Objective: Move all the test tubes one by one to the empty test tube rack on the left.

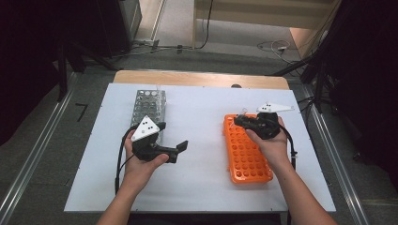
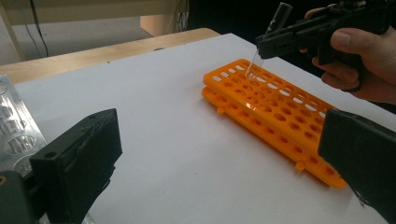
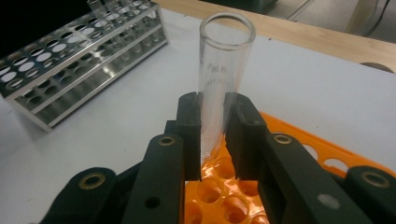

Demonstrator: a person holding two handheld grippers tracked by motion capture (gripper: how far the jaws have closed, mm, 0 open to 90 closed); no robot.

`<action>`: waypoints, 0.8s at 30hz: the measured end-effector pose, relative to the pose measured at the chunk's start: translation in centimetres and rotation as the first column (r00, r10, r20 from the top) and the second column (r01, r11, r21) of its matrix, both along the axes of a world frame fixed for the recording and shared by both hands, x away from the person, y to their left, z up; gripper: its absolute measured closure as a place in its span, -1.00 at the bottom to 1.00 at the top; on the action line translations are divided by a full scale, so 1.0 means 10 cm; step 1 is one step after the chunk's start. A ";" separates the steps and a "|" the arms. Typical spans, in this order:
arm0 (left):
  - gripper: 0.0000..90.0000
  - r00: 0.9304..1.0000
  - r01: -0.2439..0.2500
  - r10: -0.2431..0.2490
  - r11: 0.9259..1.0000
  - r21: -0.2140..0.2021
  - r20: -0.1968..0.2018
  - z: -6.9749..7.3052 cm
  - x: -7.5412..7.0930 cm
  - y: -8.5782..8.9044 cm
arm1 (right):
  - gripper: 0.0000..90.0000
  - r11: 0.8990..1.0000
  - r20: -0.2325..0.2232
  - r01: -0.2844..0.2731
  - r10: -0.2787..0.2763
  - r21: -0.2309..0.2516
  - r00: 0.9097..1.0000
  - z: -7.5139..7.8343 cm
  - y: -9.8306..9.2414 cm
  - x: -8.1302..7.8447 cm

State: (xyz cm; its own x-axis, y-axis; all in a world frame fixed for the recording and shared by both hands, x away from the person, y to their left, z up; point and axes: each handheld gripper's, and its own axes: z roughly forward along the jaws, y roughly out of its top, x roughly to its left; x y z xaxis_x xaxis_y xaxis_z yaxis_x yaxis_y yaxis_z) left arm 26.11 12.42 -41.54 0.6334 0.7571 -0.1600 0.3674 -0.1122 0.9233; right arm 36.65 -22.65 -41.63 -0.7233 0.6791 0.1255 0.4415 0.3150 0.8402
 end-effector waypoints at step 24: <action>-0.99 0.999 0.050 -0.050 0.999 -0.010 0.011 0.05 -0.03 -0.10 | 0.64 0.984 0.007 -0.176 0.176 0.021 0.984 0.00 0.21 -0.51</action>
State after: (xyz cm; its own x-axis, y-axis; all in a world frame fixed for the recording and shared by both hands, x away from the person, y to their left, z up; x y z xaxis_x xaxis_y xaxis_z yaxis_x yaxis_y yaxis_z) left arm 25.84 11.37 -41.07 0.6724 0.7225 -0.1608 0.3515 -0.1206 0.9284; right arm 31.51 -20.54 -41.58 -0.8321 0.5381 0.1345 0.3761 0.3692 0.8498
